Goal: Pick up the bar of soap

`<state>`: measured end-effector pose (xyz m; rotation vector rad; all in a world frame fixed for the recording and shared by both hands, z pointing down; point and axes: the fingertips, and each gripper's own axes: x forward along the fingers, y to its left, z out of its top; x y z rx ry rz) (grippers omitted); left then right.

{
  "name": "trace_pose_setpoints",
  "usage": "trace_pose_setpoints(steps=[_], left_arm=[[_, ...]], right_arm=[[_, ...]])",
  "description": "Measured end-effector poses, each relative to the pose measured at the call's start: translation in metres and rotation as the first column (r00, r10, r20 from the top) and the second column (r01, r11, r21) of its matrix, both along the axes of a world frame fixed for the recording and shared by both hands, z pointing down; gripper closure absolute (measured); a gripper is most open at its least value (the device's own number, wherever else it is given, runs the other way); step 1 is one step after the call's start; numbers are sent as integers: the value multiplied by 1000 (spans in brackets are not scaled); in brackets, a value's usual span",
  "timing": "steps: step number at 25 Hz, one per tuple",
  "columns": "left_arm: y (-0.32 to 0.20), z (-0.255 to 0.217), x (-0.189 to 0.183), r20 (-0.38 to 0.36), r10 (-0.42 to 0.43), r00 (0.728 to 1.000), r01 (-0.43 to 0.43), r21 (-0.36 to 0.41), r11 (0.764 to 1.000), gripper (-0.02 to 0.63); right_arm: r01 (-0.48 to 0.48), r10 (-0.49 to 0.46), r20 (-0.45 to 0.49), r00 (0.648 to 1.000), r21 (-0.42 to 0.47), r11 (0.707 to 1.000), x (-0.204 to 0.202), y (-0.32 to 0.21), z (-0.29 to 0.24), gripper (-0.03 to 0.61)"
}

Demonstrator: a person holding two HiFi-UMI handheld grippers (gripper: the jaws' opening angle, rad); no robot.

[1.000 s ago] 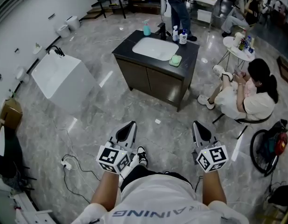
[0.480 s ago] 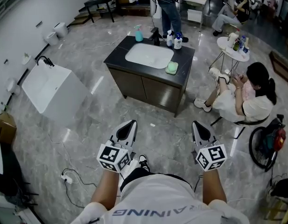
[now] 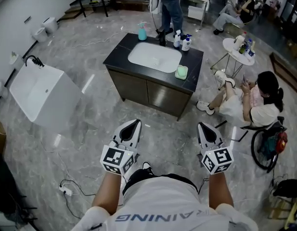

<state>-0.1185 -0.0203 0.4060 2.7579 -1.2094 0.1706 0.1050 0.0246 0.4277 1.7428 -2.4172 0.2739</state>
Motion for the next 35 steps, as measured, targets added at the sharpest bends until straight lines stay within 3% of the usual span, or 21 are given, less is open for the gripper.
trace_pose_setpoints(steps=[11, 22, 29, 35], left_arm=[[-65, 16, -48, -32, 43, 999, -44, -30, 999, 606], [-120, 23, -67, -35, 12, 999, -13, -32, 999, 606], [-164, 20, -59, -8, -14, 1000, 14, -20, 1000, 606], [-209, 12, -29, -11, -32, 999, 32, -39, 999, 606]], right_arm=[[-32, 31, -26, 999, -49, 998, -54, -56, 15, 565], [-24, 23, -26, 999, -40, 999, -63, -121, 17, 564], [9, -9, 0, 1000, -28, 1000, -54, -177, 20, 564], [25, -25, 10, 1000, -35, 999, -23, -227, 21, 564]])
